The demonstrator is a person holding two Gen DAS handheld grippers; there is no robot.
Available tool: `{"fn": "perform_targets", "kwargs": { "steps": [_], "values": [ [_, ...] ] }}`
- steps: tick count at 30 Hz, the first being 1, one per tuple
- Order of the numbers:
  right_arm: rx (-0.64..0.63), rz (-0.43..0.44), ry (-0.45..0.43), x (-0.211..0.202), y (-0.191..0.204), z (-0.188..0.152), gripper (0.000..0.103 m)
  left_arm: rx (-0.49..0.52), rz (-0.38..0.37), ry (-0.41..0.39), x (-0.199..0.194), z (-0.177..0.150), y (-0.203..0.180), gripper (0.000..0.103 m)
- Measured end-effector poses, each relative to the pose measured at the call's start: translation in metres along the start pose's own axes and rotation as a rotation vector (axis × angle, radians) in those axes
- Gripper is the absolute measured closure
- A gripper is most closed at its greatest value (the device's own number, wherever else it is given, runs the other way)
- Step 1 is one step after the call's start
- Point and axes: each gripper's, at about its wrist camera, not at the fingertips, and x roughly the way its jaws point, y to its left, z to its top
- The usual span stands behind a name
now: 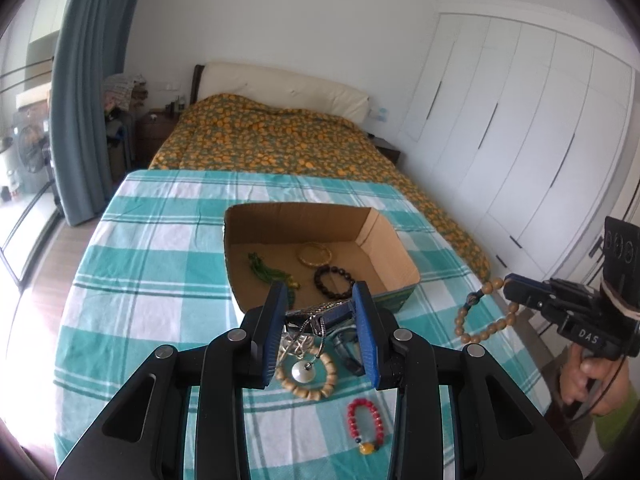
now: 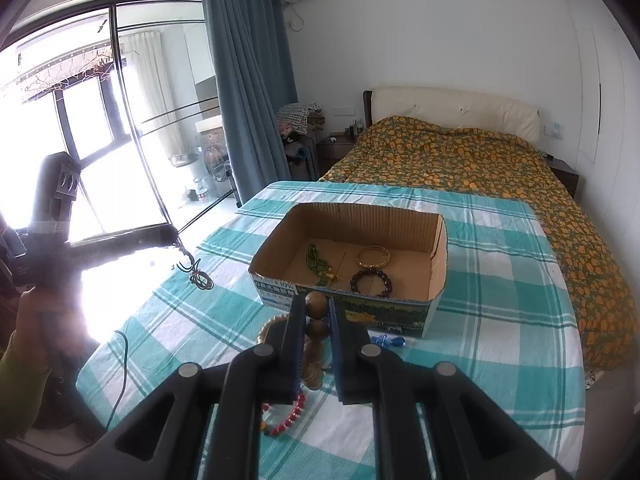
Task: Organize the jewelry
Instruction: 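Lower the keychain into the box with left tool while right tool drops the bracelet in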
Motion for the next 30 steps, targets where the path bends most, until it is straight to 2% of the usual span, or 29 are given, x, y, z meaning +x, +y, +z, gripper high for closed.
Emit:
{"fn": "perform_targets", "kwargs": {
  "steps": [4,8,16,19,20,21,22,23,26,30],
  "values": [
    [-0.016,-0.028,0.017,0.039,-0.013,0.036,0.091,-0.002,0.017,0.04,0.039,0.024,0.01,0.07],
    [-0.03,-0.064,0.072,0.087,-0.029,0.056,0.091,0.009,0.046,0.086,0.082,0.037,0.015,0.069],
    [0.025,-0.051,0.188,0.167,-0.063,0.049,0.09,0.025,0.107,0.167,0.153,0.035,0.026,0.069],
    [0.045,-0.146,0.192,0.181,-0.078,0.041,0.088,0.048,0.147,0.193,0.169,0.025,0.026,0.067],
    [0.044,-0.201,0.189,0.183,-0.083,0.04,0.084,0.053,0.163,0.194,0.169,0.021,0.027,0.059],
    [0.047,-0.242,0.177,0.18,-0.087,0.038,0.071,0.053,0.183,0.191,0.168,0.019,0.027,0.05],
    [0.053,-0.266,0.157,0.174,-0.09,0.035,0.059,0.051,0.205,0.179,0.163,0.016,0.028,0.03],
    [0.061,-0.28,0.135,0.166,-0.092,0.033,0.056,0.048,0.221,0.155,0.155,0.013,0.028,0.018],
    [0.052,-0.286,0.094,0.14,-0.089,0.023,0.055,0.053,0.261,0.098,0.128,0.003,0.031,0.009],
    [0.015,-0.283,0.062,0.102,-0.072,-0.003,0.048,0.05,0.291,0.093,0.094,-0.022,0.032,0.009]
  ]
}}
